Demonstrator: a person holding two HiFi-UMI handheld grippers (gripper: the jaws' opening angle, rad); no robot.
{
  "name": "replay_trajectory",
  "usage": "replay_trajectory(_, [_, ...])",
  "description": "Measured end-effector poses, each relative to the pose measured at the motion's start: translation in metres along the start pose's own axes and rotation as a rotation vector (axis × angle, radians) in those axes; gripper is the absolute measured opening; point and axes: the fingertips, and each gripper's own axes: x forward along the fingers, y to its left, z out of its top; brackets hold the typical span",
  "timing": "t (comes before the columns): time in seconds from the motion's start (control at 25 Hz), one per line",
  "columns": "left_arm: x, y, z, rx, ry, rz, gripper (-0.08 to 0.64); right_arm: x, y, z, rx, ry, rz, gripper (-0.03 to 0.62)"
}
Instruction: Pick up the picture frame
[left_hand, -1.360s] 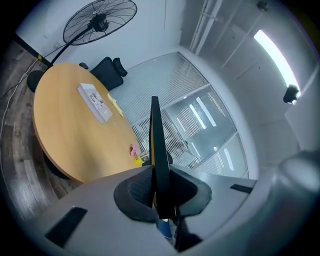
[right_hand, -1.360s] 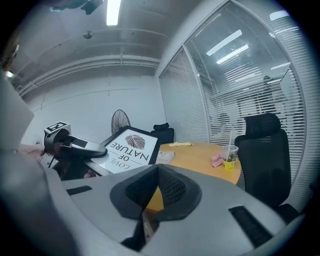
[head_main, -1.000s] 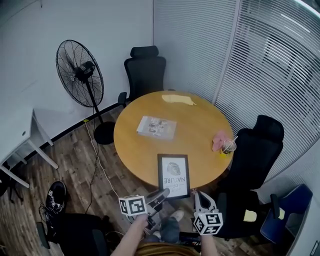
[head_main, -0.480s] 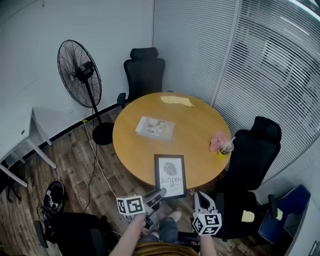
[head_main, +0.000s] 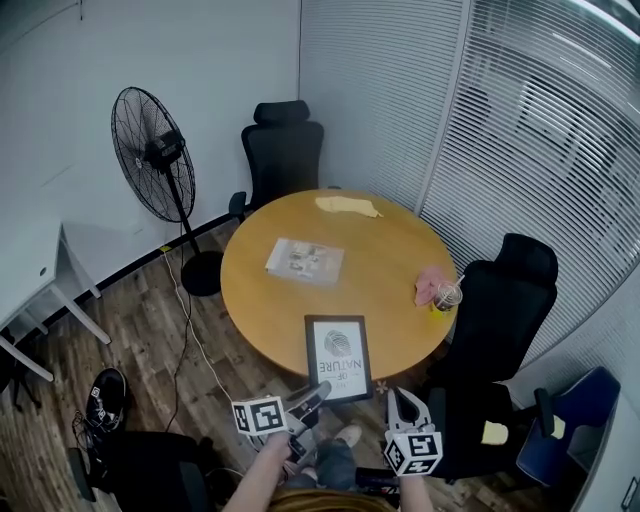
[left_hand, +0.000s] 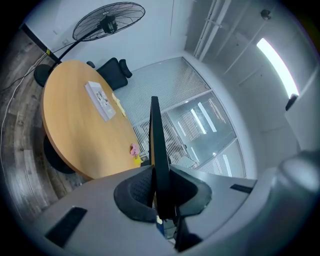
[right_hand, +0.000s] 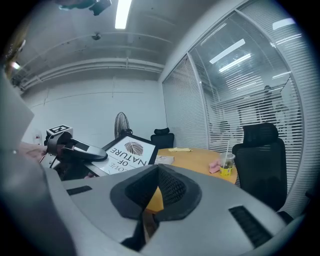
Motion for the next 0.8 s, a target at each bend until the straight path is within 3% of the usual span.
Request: replay_trajectory(0.8, [0.0046, 0.0062, -0.0016, -0.046, -0.001, 0.005, 0.063, 0.0047, -0.0047, -0.0054, 0.010, 0.020, 0.013, 0.012])
